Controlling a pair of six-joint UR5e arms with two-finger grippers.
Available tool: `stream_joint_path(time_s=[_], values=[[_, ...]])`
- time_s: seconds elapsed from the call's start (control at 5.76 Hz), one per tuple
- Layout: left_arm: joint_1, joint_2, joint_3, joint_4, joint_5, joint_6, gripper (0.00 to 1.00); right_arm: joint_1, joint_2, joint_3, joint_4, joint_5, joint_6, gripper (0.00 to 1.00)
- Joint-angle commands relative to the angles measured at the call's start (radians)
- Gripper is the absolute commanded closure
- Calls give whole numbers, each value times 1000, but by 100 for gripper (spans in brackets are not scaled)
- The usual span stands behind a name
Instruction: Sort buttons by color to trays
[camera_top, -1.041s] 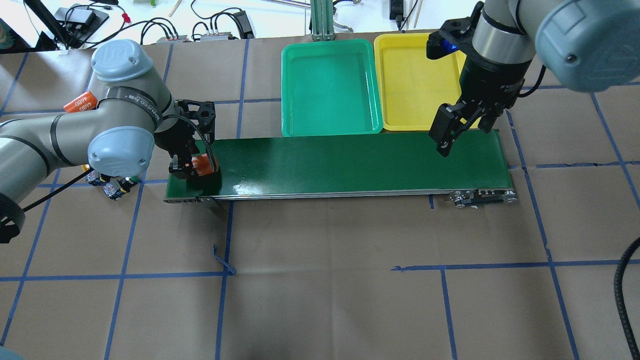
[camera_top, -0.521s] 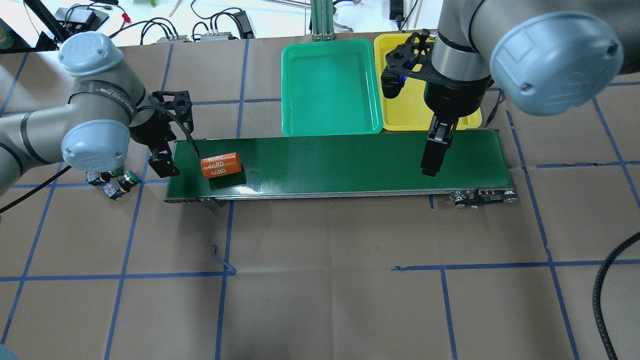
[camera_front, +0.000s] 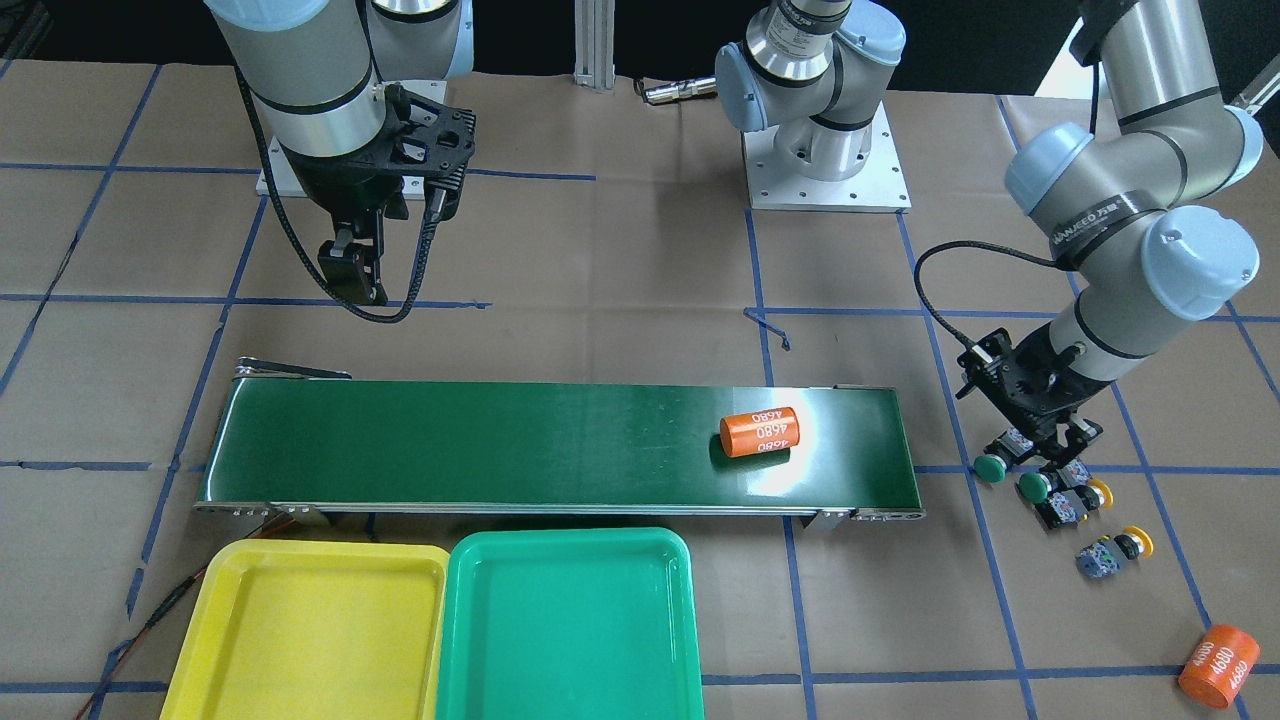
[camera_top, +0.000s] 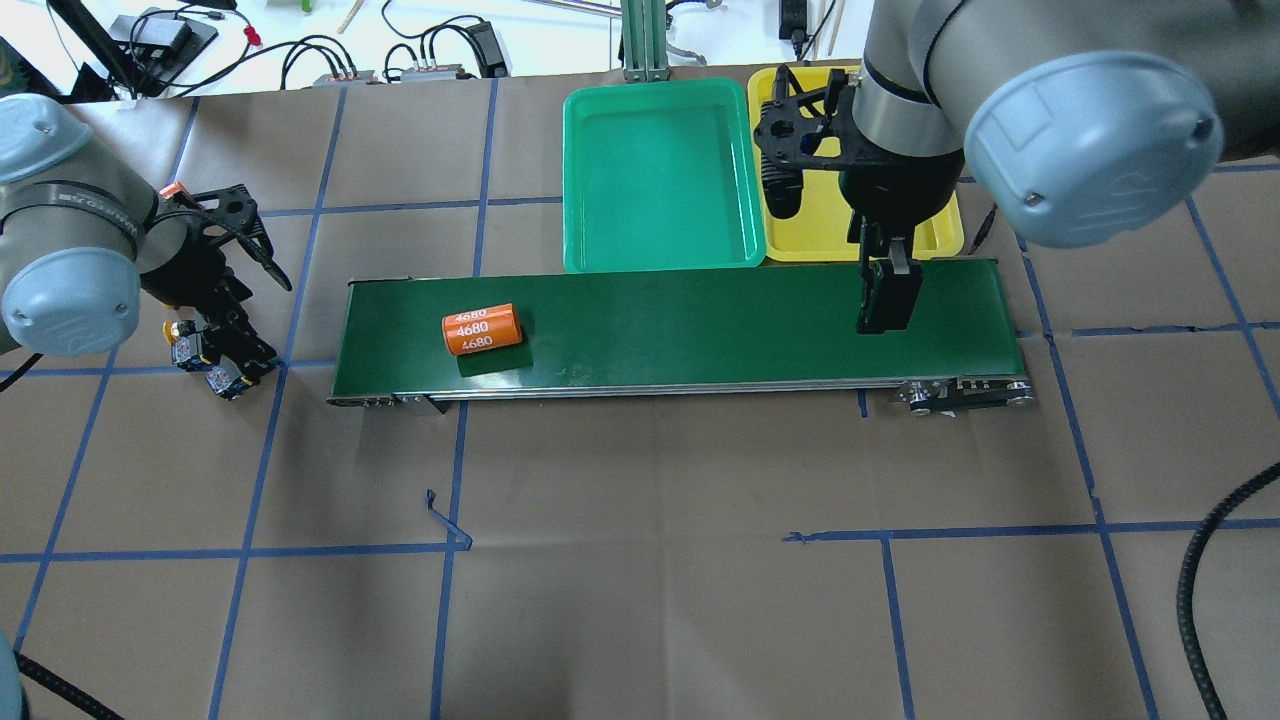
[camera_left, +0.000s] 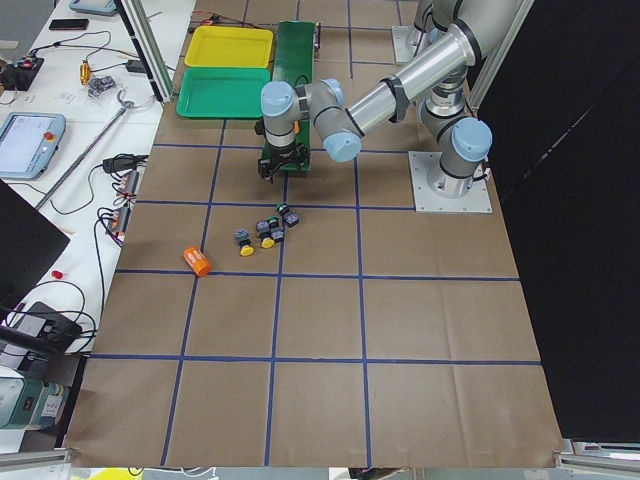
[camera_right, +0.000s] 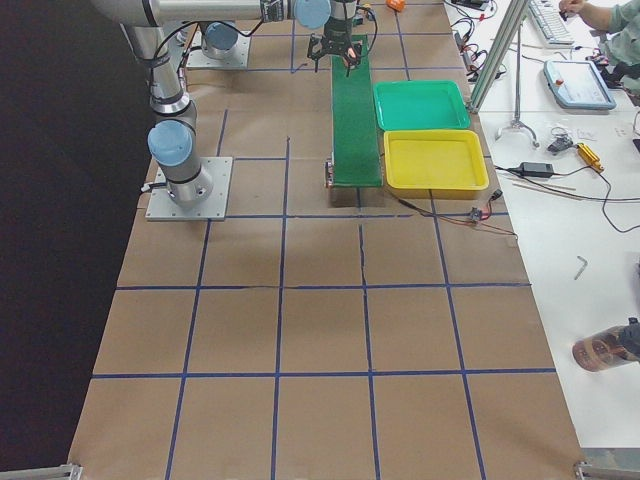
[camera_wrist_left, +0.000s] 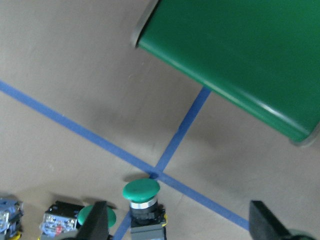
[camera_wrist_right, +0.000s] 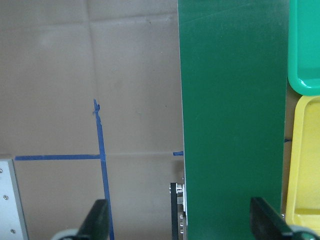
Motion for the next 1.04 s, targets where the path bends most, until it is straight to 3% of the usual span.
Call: stream_joint_path(time_s=[0.0,0.52,0.69,0.87], values=[[61,-108,2,65,-4,3,3,-23,3,1,-15,-9,-78,0],[62,-195,-33,178,-41,14,3,-25,3,1,-16,-1,-72,0],[62,-200,-33,196,-27,22,20,-25,3,3,-18,1,-72,0],[59,-184,-31,194,-22,19,59,-24,7,24,-75,2,-72,0]])
